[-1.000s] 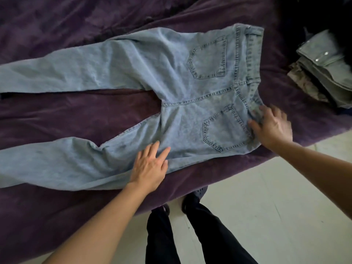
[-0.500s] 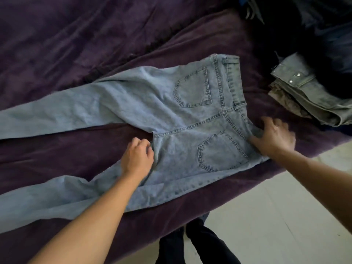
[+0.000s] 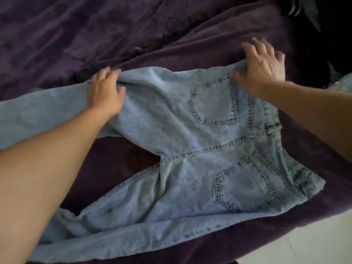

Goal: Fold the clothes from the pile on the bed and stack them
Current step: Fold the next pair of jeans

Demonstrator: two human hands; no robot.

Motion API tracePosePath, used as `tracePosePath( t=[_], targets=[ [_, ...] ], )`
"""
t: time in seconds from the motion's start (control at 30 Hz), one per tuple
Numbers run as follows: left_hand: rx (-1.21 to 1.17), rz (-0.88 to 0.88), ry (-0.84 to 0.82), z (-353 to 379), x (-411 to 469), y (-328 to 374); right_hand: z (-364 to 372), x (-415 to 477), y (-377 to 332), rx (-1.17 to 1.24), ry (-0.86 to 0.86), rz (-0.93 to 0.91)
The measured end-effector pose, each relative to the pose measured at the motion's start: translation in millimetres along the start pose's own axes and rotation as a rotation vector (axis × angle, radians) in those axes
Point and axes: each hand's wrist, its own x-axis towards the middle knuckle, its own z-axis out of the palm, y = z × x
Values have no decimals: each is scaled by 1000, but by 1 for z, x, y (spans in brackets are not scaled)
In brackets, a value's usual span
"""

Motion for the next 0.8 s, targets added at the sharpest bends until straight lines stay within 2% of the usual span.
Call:
tracePosePath(
  t=[0.1,0.17,0.3,0.43,0.6,0.7,0.8],
  targets=[
    [80,-10,-136,10,35,0,0,29,2,-105,-115,19],
    [123,-32,-95,10,51,4,-8,42,7,-111,-44,24],
    [14,-60,115,-1,84,9,-18,71,10,-86,92,117],
    [-64,-77,23,-6,93,2,-9,78,10,-35,46,161],
    [-63,14,140,-34,34,-5,-31,27,21,112,238,23],
    [-79,190,165,-41,-34,-13,-44,-25,38,131,290,-96],
    [-13,348,137,-41,-114,-18,-45,-86,59,105,264,-224]
  ],
)
